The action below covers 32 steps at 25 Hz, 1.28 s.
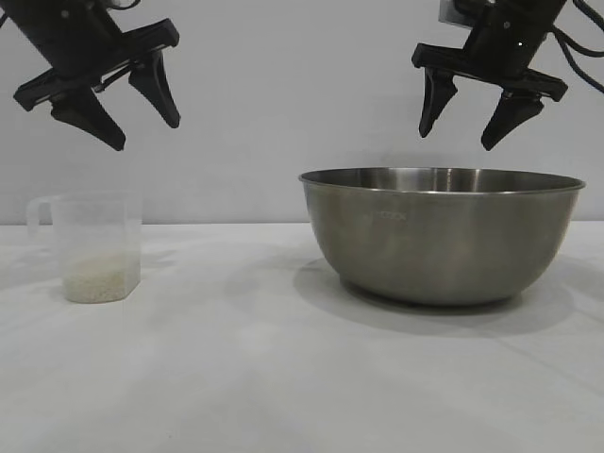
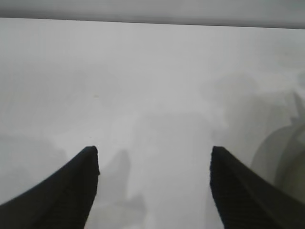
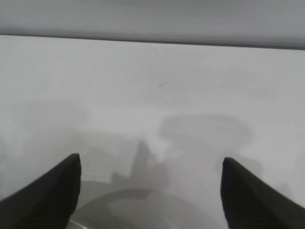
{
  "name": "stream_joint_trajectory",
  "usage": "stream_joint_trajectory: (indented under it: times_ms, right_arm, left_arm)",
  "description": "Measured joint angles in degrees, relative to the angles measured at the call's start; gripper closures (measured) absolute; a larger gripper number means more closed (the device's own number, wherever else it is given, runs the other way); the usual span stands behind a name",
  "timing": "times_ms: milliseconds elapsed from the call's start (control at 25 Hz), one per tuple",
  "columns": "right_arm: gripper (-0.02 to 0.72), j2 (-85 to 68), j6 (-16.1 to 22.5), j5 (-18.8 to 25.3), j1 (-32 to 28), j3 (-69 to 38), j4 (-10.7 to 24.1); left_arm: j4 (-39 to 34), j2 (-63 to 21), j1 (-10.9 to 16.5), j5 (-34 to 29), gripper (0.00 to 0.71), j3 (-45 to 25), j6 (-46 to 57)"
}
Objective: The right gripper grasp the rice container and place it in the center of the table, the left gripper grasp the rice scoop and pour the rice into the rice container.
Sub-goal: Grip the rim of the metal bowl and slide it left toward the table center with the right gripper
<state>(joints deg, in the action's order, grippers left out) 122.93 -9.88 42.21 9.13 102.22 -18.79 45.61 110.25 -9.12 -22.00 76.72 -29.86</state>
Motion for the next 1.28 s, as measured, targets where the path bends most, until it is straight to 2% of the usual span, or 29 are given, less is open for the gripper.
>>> stream_joint_trajectory:
  times_ms: [440,680,840,960,1120,1200,1280]
  right_arm:
    - [0.126,0.0,0.0,-0.1,0.0,0.0,0.0]
    - [0.126,-1.1,0.0,2.7,0.0,0.0,1.7]
    - [0.126,-3.7,0.0,8.5,-0.1,0.0,3.3]
    - [0.126,-5.7,0.0,14.7,-0.4,0.0,5.5]
    - [0.126,-6.5,0.0,24.7,-0.4,0.0,6.4]
    - [0.126,-6.5,0.0,27.5,-0.4,0.0,6.5]
    - [0.126,-6.5,0.3,28.1,-0.4,0.0,6.5]
  left_arm:
    - [0.0,0.0,0.0,0.0,0.273,0.0,0.0]
    - [0.0,0.0,0.0,-0.1,0.273,0.0,0.0]
    - [0.0,0.0,0.0,-0.1,0.273,0.0,0.0]
    - [0.0,0.0,0.0,-0.1,0.273,0.0,0.0]
    - [0.0,0.0,0.0,-0.2,0.273,0.0,0.0]
    - [0.0,0.0,0.0,-0.2,0.273,0.0,0.0]
    - [0.0,0.0,0.0,-0.2,0.273,0.0,0.0]
